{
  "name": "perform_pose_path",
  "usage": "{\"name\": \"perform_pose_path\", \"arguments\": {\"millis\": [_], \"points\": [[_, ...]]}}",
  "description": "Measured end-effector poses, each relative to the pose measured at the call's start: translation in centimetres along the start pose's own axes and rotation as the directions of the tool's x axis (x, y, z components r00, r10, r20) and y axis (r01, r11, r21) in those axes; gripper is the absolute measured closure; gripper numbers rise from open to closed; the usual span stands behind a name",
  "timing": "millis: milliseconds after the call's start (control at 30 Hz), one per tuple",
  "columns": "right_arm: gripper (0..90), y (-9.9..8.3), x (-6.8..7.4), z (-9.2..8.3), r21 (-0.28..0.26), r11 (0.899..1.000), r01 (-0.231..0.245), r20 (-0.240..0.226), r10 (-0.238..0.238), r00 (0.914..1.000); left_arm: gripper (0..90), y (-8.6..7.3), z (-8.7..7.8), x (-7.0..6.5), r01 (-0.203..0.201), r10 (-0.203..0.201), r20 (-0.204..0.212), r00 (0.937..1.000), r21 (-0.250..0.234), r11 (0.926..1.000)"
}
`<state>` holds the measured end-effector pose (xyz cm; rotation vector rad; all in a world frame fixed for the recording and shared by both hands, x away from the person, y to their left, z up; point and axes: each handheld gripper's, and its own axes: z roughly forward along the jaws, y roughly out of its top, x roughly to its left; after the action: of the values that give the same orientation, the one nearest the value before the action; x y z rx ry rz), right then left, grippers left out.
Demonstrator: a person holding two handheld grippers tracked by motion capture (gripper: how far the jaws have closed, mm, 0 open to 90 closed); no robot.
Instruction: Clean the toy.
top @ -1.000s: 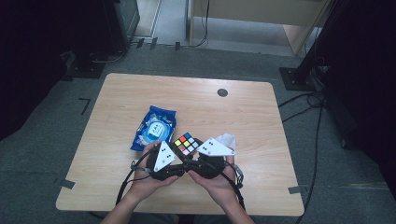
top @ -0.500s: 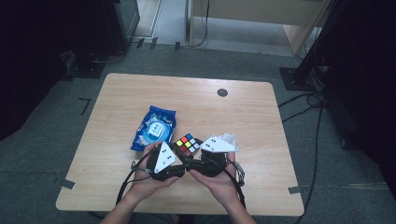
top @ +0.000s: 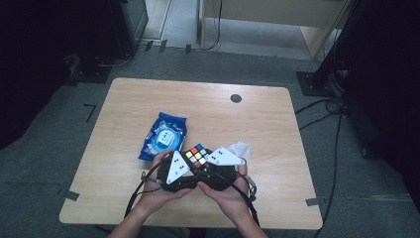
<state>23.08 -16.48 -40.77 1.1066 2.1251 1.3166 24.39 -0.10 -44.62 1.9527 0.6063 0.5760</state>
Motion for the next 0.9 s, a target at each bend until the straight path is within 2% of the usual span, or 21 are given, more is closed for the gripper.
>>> {"name": "perform_pose_path", "arguments": {"millis": [367, 500, 600, 667, 767, 833, 900], "points": [[34.8, -0.2, 0.0, 0.3, 0.018, 0.999, -0.046, 0.012, 0.046, 0.9989, 28.9, 0.2, -0.2, -0.2, -0.007, 0.006, -0.016, 0.9998, -0.019, 0.9998], [34.7, -0.2, -0.1, 0.4, 0.023, 0.998, -0.057, -0.001, 0.057, 0.9983, 31.9, 0.1, -0.4, 0.1, 0.004, -0.004, 0.007, 1.0, -0.028, 0.9996], [34.5, -0.2, -0.5, 0.5, 0.026, 0.997, -0.07, -0.032, 0.071, 0.997, 32.7, 0.0, -0.4, 0.2, 0.001, 0.0, 0.014, 0.9999, -0.035, 0.9994], [32.1, -0.2, -1.0, 0.4, 0.019, 0.994, -0.105, -0.076, 0.106, 0.9915, 33.6, -0.1, -0.4, 0.4, 0.016, -0.015, 0.023, 0.9996, -0.03, 0.9994], [29.6, 0.1, -2.0, -0.3, -0.018, 0.985, -0.173, -0.118, 0.17, 0.9784, 33.7, -0.4, -0.3, 0.8, 0.03, -0.03, 0.021, 0.9993, -0.021, 0.9993], [28.9, 0.4, -2.7, -1.0, -0.052, 0.981, -0.189, -0.138, 0.181, 0.9738, 33.7, -0.5, -0.3, 1.2, 0.043, -0.042, 0.015, 0.999, -0.018, 0.9989], [28.8, 0.6, -3.5, -2.0, -0.097, 0.975, -0.2, -0.145, 0.185, 0.9721, 33.7, -0.5, -0.4, 1.7, 0.075, -0.074, 0.009, 0.9972, -0.023, 0.997]]}}
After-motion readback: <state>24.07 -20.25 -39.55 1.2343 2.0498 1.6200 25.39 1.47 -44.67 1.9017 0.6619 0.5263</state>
